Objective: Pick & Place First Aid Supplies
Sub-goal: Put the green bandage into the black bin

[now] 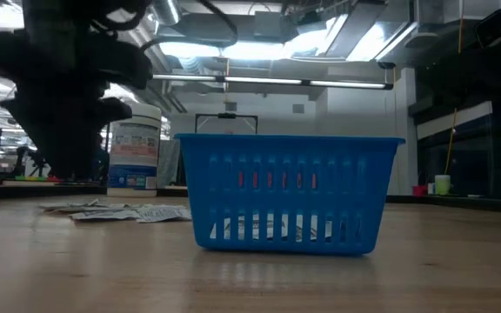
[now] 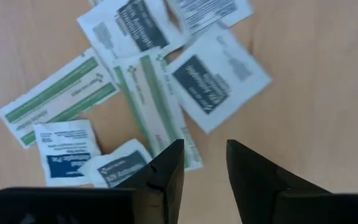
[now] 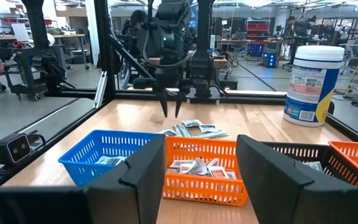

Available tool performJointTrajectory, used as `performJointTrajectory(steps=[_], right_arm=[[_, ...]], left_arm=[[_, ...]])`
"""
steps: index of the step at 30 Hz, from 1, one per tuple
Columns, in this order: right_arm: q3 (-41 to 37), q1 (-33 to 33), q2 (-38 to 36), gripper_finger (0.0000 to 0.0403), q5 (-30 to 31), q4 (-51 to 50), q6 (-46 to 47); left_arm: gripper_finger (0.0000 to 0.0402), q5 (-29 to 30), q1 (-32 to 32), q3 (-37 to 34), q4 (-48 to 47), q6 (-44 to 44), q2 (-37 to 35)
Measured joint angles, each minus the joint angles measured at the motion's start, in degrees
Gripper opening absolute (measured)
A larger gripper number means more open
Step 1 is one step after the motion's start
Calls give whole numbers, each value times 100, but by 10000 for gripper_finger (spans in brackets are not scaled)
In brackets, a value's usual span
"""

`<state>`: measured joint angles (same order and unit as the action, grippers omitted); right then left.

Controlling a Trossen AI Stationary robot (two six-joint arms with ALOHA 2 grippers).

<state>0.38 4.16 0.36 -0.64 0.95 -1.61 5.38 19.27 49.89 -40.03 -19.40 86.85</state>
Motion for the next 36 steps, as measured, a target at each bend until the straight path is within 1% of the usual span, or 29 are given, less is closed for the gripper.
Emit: performJointTrajectory(steps=[4, 8, 23, 27, 33, 36], right_arm=[[0, 0, 0, 195, 0, 0, 0], [0, -1, 0, 195, 0, 0, 0], [0, -1, -2, 195, 0, 0, 0], [0, -1, 0, 195, 0, 0, 0], [0, 0, 0, 195, 0, 0, 0], [0, 0, 0, 195, 0, -2, 0]], left_arm=[[111, 75, -98, -139, 69, 47, 73], [111, -40, -150, -220, 258, 50, 222], [94, 56, -147, -195, 433, 71, 828], [74, 62, -147, -199, 456, 72, 834], [11, 38, -147, -206, 525, 68, 847], [5, 32, -152, -206, 557, 13, 850]])
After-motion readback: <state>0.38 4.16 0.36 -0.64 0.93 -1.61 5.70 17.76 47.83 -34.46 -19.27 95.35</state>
